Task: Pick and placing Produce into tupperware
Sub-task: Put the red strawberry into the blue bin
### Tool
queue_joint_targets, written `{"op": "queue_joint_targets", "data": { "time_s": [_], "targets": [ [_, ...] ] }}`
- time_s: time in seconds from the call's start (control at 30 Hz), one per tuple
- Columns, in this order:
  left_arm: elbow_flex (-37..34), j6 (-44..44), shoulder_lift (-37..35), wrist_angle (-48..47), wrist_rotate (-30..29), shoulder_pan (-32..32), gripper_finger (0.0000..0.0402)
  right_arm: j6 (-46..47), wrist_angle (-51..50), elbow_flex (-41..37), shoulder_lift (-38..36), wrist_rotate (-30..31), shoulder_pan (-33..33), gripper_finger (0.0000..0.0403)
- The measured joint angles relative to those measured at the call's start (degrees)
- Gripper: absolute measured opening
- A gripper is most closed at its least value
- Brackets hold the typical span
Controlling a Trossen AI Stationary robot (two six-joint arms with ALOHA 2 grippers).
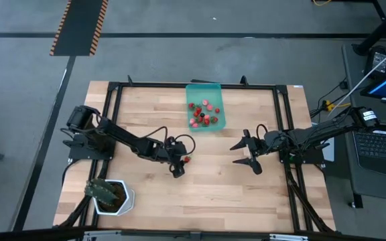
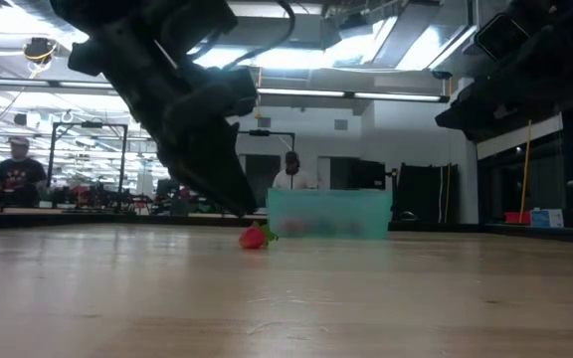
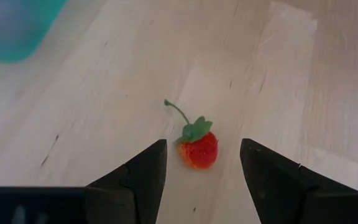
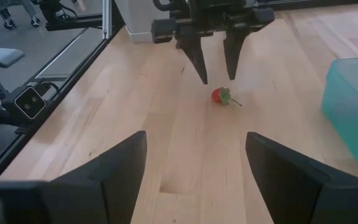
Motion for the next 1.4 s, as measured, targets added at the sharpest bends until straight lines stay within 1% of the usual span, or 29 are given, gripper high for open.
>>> {"op": "queue_joint_targets", "data": {
  "time_s": [0.47,0.7,0.83,0.9,1.03,1.3,1.4],
  "targets": [
    [0.0,-1.3,0.8,2.3,0.2,0.0,0.0197,0.0,0.0,0.0,0.0,0.0,0.0,0.0275],
    [0.0,-1.1,0.8,2.1,-1.1,0.0,0.0197,0.0,-0.1,0.0,0.0,0.0,0.0,0.0275],
    [-0.1,-1.1,3.0,2.7,-1.0,0.2,0.0197,0.0,-0.1,0.0,0.0,0.0,0.0,0.0275],
    [0.6,-1.1,5.0,3.5,-0.2,0.4,0.0197,0.0,-0.2,0.0,0.0,0.0,0.0,0.0275],
    [1.6,-1.0,7.2,3.6,-0.5,0.9,0.0197,0.2,-0.4,0.0,0.0,0.0,0.0,0.0275],
    [2.3,0.7,7.4,3.6,0.3,2.5,0.0197,0.2,-0.7,0.0,0.0,0.0,0.0,0.0275],
    [2.3,0.6,7.5,3.2,1.6,3.0,0.0197,0.2,-0.7,0.0,0.0,0.0,0.0,0.0275]
  ]
}}
